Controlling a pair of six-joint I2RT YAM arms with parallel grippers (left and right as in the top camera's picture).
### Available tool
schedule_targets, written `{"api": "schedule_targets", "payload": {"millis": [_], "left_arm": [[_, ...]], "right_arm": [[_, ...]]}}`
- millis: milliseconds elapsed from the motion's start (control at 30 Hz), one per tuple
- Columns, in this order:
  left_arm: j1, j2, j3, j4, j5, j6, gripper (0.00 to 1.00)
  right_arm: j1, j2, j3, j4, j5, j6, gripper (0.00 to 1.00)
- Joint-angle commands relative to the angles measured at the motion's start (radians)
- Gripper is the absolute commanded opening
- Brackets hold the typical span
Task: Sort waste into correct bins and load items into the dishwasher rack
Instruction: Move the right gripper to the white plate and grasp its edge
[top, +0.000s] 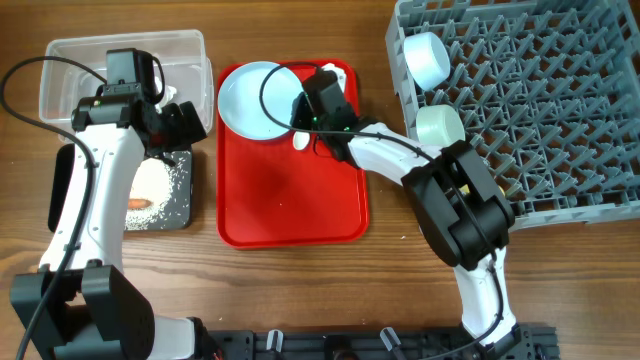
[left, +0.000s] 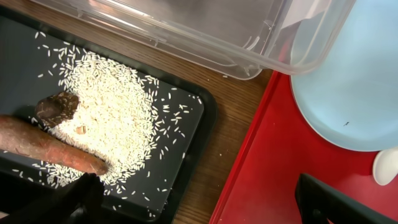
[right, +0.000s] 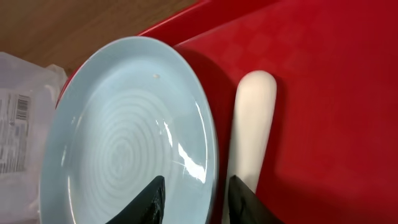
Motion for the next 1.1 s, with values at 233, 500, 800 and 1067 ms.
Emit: {"api": "schedule_targets", "payload": {"millis": [233, 500, 800, 1067], "left_arm": [[0.005, -0.022, 0.018, 0.003, -0.010, 0.002, 1.00], [0.005, -0.022, 0.018, 0.003, -0.010, 0.002, 1.00], [0.005, -0.022, 0.018, 0.003, -0.010, 0.002, 1.00], [0.005, -0.022, 0.018, 0.003, -0.010, 0.001, 1.00]], "right_arm": [[0.008, 0.032, -0.005, 0.001, -0.023, 0.014, 0.25], [0.019, 0.032, -0.005, -0.033, -0.012, 0.010, 0.24], [0.033, 0.032, -0.005, -0.086, 0.022, 0.014, 0.19], [0.012, 0.031, 0.060, -0.196, -0.053, 0.003, 0.04]]}}
